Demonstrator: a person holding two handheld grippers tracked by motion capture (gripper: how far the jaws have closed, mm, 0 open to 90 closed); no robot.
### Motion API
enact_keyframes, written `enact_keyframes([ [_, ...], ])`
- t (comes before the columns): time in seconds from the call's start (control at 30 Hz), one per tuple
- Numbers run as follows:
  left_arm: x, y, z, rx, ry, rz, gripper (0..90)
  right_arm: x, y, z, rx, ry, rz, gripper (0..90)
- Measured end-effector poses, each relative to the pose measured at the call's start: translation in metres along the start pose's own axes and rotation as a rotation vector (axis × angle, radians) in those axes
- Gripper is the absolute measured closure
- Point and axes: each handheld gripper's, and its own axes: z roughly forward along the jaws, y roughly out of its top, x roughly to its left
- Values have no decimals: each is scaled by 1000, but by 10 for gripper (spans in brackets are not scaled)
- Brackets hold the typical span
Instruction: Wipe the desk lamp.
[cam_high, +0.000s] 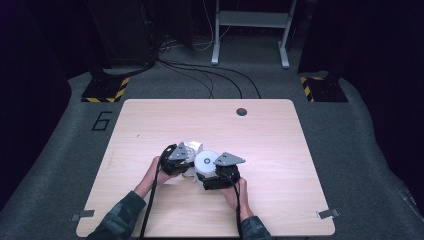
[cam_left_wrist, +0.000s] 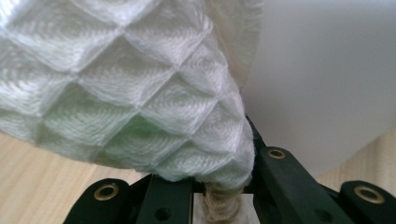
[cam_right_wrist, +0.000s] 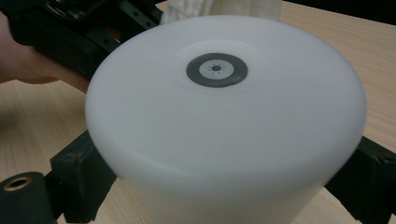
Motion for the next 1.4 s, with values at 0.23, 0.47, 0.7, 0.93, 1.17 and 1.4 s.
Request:
enact_keyframes([
  [0.23, -11, 3, -21, -20, 17, 25, 807, 0, 0, 0, 1, 1, 5, 74],
  [0.47, -28, -7, -26, -17, 14, 49, 805, 0, 0, 0, -1, 4, 3, 73],
  [0.7, -47, -18, -21, 6, -18, 61, 804, -1, 0, 1, 3, 6, 3, 73],
  [0.93, -57, -23, -12, 34, -35, 21, 803, -1, 0, 1, 1, 4, 3, 72],
  [1.17, -61, -22, -7, 86, -35, 20, 803, -1, -2, 1, -7, 4, 15, 70],
  [1.4, -57, -23, -12, 46, -25, -16, 803, -1, 0, 1, 1, 0, 1, 70],
])
